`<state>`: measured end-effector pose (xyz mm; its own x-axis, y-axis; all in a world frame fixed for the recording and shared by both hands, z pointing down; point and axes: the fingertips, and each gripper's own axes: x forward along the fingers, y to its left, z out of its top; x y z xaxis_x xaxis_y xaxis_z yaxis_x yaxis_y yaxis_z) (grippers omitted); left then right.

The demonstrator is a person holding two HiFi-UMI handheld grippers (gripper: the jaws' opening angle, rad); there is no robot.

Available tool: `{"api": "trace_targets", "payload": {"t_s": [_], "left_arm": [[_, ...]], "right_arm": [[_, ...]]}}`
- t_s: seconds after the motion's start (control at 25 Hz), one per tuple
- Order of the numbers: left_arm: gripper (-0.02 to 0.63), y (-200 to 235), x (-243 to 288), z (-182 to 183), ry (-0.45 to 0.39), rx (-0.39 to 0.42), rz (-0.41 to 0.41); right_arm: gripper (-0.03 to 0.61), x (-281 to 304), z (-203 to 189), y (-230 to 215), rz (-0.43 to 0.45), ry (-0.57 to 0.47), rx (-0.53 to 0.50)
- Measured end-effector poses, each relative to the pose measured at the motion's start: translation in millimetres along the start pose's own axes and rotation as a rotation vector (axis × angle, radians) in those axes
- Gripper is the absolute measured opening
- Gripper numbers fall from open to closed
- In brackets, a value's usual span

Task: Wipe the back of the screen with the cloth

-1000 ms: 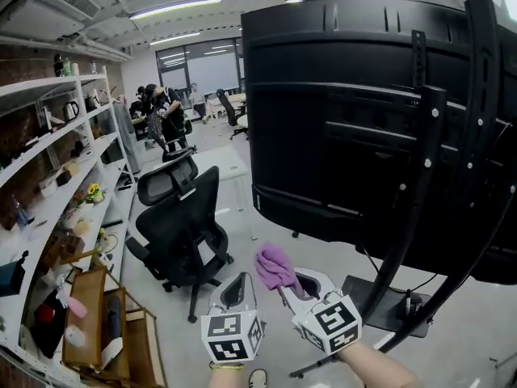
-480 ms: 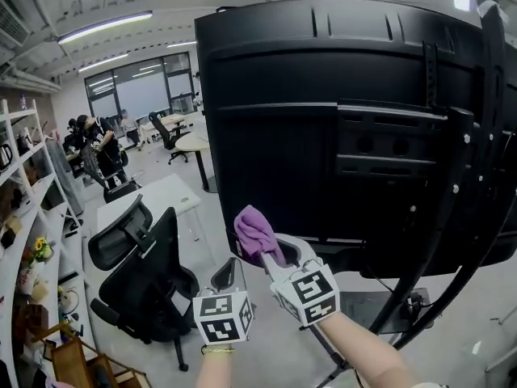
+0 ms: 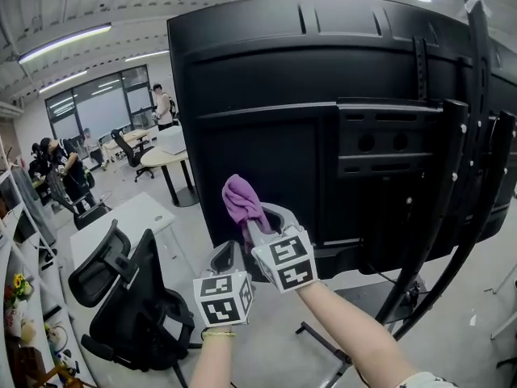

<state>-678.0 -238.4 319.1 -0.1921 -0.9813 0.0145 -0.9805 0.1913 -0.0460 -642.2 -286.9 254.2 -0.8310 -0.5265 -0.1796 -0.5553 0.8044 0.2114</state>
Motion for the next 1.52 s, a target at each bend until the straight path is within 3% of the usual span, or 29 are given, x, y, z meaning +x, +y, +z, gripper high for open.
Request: {"api": "trace_targets", "payload": {"t_s": [0.36,0.56,0.68,0.76,0.88,1.04,1.2,1.36,1.52], "left_arm": [[0.008,-95,22,9,-0.028,-0.001,-0.225],[0.008,-135,22,10,-0.027,0.009,-0.303],[0.008,-145,19,14,-0.034,0.019,-0.322],[0.008,-145,15,18,-0.038,0.034,-0.322],[0.008,-132,7,32,-0.049,0.066,-0.306],[0.008,-77,-1,72,-0.058,0.074,-0.237],[0.008,-17,-3,126,-0.052,0.047,-0.175],[0.008,24,-4,179,-0.081,0.009,-0.138],[0.008,40,4,220,-0.127,0.049,-0.098]], "right_arm": [[0.058,-101,-13,-114,-0.247,0.058,-0.058],[0.058,-145,-22,-159,-0.371,0.107,-0.068],[0.058,-159,-24,-170,-0.403,0.125,-0.066],[0.058,-163,-17,-158,-0.387,0.113,-0.070],[0.058,-153,7,-112,-0.292,0.054,-0.070],[0.058,-106,58,-43,-0.107,-0.033,-0.051],[0.058,-45,126,-11,-0.008,-0.085,-0.061],[0.058,14,193,-12,-0.020,-0.122,-0.048],[0.058,52,232,-23,-0.073,-0.112,-0.086]]}}
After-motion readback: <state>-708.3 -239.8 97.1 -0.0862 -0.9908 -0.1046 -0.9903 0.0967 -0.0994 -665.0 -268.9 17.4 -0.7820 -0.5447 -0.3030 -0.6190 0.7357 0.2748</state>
